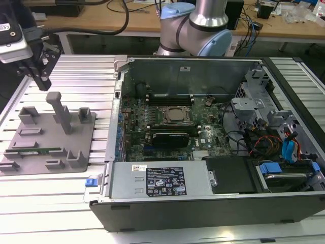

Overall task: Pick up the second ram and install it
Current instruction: 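Reach for the second ram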

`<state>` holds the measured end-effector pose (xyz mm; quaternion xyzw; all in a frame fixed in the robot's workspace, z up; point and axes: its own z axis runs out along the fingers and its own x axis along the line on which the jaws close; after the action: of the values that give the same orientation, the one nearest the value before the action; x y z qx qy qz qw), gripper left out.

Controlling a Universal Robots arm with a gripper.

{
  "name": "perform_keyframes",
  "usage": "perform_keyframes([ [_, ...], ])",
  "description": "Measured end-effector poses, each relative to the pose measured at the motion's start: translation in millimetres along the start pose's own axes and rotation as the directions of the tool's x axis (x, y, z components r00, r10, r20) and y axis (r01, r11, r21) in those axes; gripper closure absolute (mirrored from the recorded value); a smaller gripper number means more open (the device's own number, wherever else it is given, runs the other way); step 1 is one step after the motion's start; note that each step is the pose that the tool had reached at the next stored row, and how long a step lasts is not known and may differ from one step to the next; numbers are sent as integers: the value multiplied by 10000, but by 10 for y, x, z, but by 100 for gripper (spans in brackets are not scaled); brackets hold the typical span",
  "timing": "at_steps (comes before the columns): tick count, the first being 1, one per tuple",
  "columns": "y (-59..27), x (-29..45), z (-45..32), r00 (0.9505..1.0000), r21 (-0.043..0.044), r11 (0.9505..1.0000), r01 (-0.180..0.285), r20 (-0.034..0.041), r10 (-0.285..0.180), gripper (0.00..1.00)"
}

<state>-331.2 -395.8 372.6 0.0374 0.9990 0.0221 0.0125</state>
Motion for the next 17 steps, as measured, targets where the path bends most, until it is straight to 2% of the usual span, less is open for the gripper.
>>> perform_keyframes([
  [5,-11,108,43,10000,0,10000,1,0,-1,92],
  [11,-29,303,130,10000,0,10000,0,0,0,92],
  [14,-34,360,162,10000,0,10000,0,1,0,92],
  [17,-52,448,222,10000,0,10000,2,0,-2,92],
])
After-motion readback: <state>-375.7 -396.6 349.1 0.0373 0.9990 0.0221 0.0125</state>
